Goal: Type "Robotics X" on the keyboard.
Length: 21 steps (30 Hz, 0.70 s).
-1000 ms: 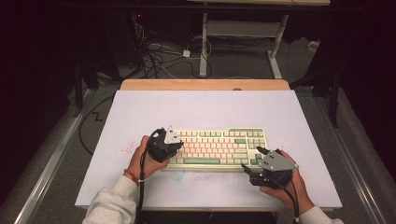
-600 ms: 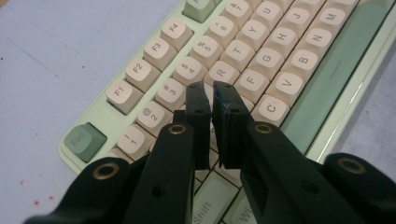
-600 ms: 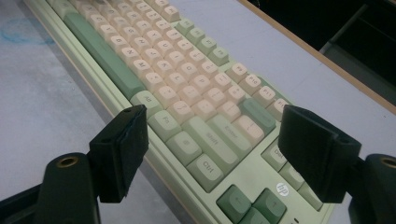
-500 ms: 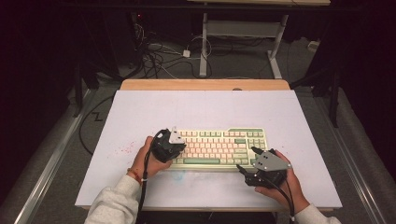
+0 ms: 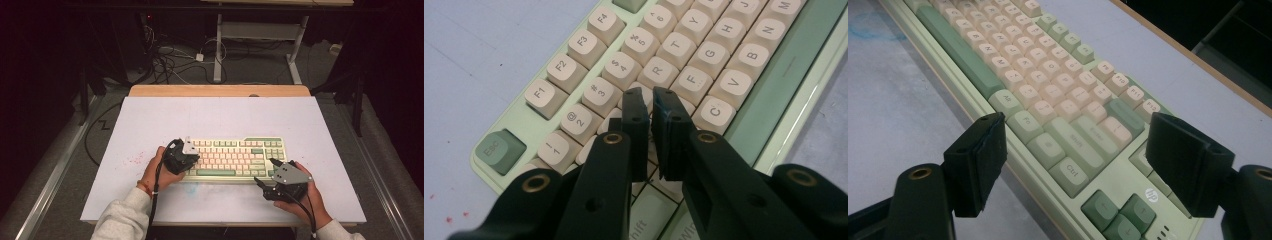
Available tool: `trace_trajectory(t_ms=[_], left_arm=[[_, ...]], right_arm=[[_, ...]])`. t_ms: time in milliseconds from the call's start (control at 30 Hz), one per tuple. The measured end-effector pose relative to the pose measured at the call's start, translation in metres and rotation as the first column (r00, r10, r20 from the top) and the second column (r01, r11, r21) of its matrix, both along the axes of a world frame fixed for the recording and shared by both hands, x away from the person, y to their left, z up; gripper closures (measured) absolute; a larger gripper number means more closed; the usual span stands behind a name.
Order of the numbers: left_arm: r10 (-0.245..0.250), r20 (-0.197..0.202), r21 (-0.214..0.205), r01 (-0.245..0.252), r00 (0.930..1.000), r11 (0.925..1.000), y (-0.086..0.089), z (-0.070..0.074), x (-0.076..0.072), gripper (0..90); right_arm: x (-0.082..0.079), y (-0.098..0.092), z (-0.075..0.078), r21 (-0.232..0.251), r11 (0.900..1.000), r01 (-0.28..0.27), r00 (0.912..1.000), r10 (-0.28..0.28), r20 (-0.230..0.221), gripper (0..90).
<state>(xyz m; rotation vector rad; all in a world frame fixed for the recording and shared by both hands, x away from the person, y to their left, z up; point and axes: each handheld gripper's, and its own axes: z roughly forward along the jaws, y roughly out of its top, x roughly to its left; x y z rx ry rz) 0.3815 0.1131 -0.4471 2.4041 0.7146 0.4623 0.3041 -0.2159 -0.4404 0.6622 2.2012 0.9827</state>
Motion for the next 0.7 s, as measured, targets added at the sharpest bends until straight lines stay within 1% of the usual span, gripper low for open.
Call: trace_trajectory(t_ms=[200, 233, 300, 367, 400, 533, 600, 633, 667, 700], left_arm=[[0.002, 0.003, 0.001, -0.002, 1.0, 1.0, 0.0, 0.0, -0.001, 81.4], [0.004, 0.007, 0.0, -0.004, 1.0, 1.0, 0.0, 0.0, -0.001, 81.4], [0.016, 0.028, -0.003, -0.016, 0.9995, 0.9999, 0.001, 0.002, -0.001, 81.4], [0.015, 0.035, -0.017, -0.015, 0.9993, 0.9997, 0.003, 0.004, -0.002, 82.0], [0.019, 0.038, -0.013, -0.018, 0.9991, 0.9998, 0.003, 0.004, -0.002, 82.6], [0.012, 0.024, 0.0, -0.012, 0.9996, 0.9999, 0.001, 0.001, -0.001, 82.9], [-0.001, -0.004, 0.01, 0.001, 1.0, 1.0, -0.001, -0.004, 0.0, 84.3], [0.004, 0.005, -0.006, -0.004, 1.0, 1.0, 0.0, -0.006, 0.0, 86.4], [0.011, 0.007, -0.014, -0.011, 0.9999, 0.9998, 0.0, -0.006, 0.0, 86.4], [0.012, 0.012, -0.004, -0.012, 0.9999, 0.9999, 0.0, -0.006, -0.001, 86.0]], right_arm=[[-0.001, 0.0, -0.001, -0.007, 1.0, -0.001, 1.0, 0.001, -0.002, 24.4], [-0.001, 0.0, -0.001, -0.007, 1.0, -0.001, 1.0, 0.001, -0.003, 24.4], [-0.001, 0.0, -0.002, -0.01, 1.0, -0.001, 1.0, 0.001, -0.004, 24.5], [-0.002, 0.0, -0.002, -0.012, 0.9999, -0.003, 1.0, 0.003, -0.006, 24.6], [-0.002, 0.0, -0.002, -0.013, 0.9999, -0.004, 1.0, 0.004, -0.007, 24.6], [-0.002, 0.0, -0.003, -0.019, 0.9998, -0.004, 1.0, 0.004, -0.009, 24.7], [-0.003, 0.0, -0.003, -0.021, 0.9998, -0.004, 0.9999, 0.004, -0.009, 24.7], [-0.003, 0.0, -0.003, -0.02, 0.9998, -0.006, 0.9999, 0.006, -0.01, 24.7], [-0.003, 0.0, -0.003, -0.02, 0.9997, -0.01, 0.9999, 0.01, -0.011, 24.7], [-0.003, 0.0, -0.003, -0.023, 0.9996, -0.015, 0.9998, 0.015, -0.009, 24.7]])
